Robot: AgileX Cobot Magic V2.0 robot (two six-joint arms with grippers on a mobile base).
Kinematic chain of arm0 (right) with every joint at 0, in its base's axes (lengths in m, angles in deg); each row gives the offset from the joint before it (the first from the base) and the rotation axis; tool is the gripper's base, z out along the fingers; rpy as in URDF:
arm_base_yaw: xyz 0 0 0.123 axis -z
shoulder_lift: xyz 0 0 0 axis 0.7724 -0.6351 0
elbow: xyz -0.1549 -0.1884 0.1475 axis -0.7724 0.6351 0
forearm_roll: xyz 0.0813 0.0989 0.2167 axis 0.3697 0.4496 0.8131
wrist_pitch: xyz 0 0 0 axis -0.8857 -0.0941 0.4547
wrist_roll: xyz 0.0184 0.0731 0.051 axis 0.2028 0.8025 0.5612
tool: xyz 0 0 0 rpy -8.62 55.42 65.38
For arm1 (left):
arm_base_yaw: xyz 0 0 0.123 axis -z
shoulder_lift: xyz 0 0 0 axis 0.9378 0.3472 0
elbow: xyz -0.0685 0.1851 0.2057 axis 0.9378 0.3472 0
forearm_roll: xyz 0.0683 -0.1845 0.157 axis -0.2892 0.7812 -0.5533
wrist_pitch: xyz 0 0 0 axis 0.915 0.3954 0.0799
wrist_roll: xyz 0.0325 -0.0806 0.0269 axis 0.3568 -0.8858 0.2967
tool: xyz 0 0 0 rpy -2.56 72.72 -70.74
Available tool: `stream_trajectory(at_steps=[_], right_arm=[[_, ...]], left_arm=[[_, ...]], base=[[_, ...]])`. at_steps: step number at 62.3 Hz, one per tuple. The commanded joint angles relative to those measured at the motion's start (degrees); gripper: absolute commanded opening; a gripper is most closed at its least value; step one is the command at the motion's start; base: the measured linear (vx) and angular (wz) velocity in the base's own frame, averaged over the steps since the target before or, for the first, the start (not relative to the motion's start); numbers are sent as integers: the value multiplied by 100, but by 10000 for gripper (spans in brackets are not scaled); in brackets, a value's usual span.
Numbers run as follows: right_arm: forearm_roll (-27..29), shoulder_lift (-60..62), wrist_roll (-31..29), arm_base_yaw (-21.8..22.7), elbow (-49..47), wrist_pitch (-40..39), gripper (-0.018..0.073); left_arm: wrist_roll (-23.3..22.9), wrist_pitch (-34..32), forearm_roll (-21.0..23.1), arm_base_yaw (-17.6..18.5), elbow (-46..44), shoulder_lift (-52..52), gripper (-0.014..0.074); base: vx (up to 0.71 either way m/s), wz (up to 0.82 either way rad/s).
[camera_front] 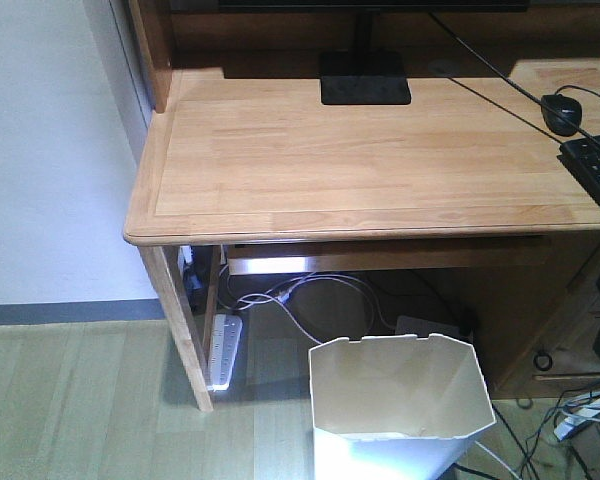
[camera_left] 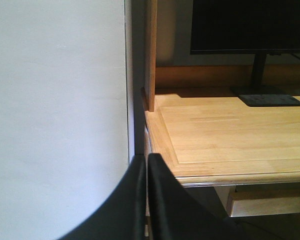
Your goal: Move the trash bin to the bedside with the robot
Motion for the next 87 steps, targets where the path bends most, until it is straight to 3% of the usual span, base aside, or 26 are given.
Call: stream_trajectory(at_steps=[1, 8, 25, 31, 53, 70, 87], right_arm=[[-47, -57, -42, -3, -195, -530, 560], [265, -82, 144, -3, -215, -467, 559], [205, -1363, 144, -3, -1344, 987, 559], [205, -1950, 144, -3, -1676, 1109, 559], [205, -4026, 110, -3, -1880, 610, 559], [205, -5522, -55, 29, -1880, -271, 559], [250, -7175, -154, 683, -1897, -1309, 559]], left_arm=[[-52, -445, 18, 46, 162, -56, -6], [-52, -445, 18, 46, 162, -56, -6], [-52, -445, 18, 46, 162, -61, -6], [-52, -445, 18, 46, 162, -61, -6], [-52, -445, 18, 46, 162, -61, -6], [-52, -445, 18, 46, 162, -61, -6], [-52, -445, 18, 46, 162, -61, -6]], base=[[0, 0], [0, 0], [0, 0], [0, 0], [0, 0], [0, 0], [0, 0]])
